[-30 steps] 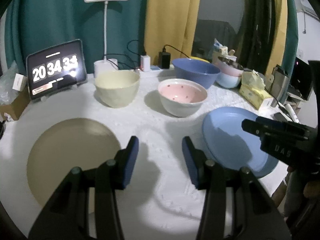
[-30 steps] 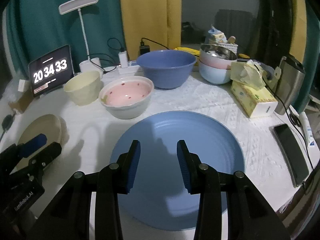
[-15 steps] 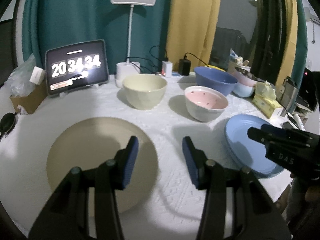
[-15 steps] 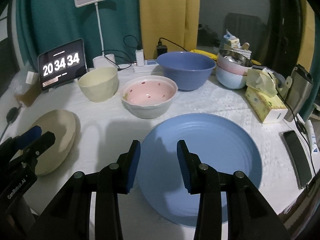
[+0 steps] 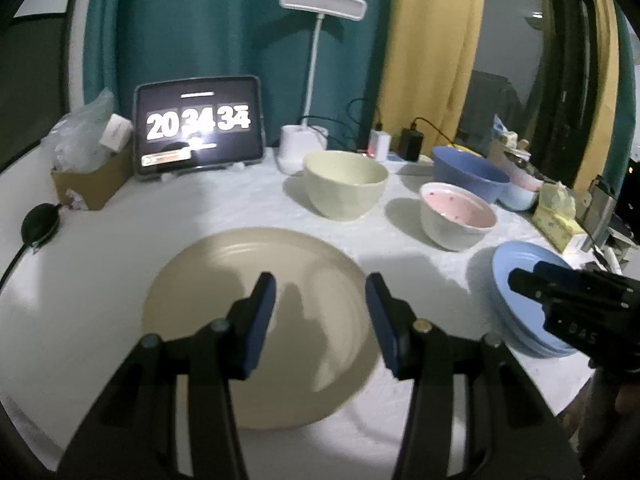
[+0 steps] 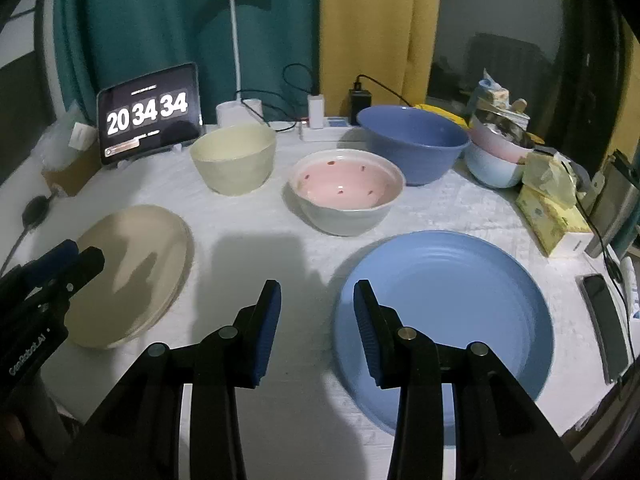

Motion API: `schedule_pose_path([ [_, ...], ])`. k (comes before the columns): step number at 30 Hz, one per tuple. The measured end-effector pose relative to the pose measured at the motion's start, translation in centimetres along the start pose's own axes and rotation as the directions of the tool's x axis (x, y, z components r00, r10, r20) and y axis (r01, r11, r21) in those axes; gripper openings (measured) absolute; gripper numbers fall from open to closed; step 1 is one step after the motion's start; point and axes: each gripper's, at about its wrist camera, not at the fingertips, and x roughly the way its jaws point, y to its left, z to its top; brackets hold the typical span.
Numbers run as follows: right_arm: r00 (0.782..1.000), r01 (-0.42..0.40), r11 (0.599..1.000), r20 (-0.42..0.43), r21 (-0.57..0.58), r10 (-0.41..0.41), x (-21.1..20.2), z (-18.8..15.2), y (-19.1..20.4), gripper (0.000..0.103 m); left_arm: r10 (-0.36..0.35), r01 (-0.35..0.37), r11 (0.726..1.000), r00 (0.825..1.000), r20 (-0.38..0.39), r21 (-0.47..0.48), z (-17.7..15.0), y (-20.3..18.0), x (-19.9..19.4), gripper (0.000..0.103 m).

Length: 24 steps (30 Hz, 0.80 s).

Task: Organize plates and bowls

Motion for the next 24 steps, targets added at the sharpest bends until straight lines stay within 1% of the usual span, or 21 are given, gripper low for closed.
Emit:
schedule_pose_path([
  [1, 1.0, -0.002, 1.0, -0.001, -0.003, 0.002, 0.1, 0.0, 0.2, 0.04, 0.006, -0.006, 1.0, 1.0, 0.001, -0.003, 0.0, 0.2, 0.0, 0.05],
  [3, 1.0, -0.006, 1.0, -0.005, -0.012, 0.006, 0.2, 0.1, 0.9, 0.04, 0.009, -0.009, 1.0, 1.0, 0.004, -0.018, -0.1, 1.1, -0.1, 0.058],
  [5, 1.0, -0.011, 1.0, -0.01, -0.022, 0.011, 0.5, 0.2, 1.6, 0.04, 0.002, -0.002, 1.0, 1.0, 0.006, -0.027, -0.2, 1.7, -0.2, 0.064],
  [6, 1.0, -0.016, 1.0, -0.013, -0.026, 0.016, 0.6, 0.2, 1.9, 0.04, 0.004, -0.004, 1.0, 1.0, 0.006, -0.026, -0.2, 2.0, -0.2, 0.064],
  [9, 0.999, -0.033, 0.998, -0.017, -0.046, 0.032, 0.8, 0.3, 3.1, 0.04, 0.019, -0.019, 1.0, 1.0, 0.0, -0.023, -0.4, 2.6, -0.1, 0.065],
  [19, 0.997, -0.075, 0.993, -0.041, -0.091, 0.071, 2.2, 0.8, 6.1, 0.04, 0.096, -0.096, 0.992, 0.995, -0.006, -0.077, -0.7, 6.2, 0.1, 0.065],
  [24, 0.995, -0.093, 0.99, -0.058, -0.109, 0.087, 3.2, 1.0, 7.3, 0.04, 0.132, -0.134, 0.986, 0.991, -0.023, -0.103, -0.8, 8.0, 0.7, 0.065],
])
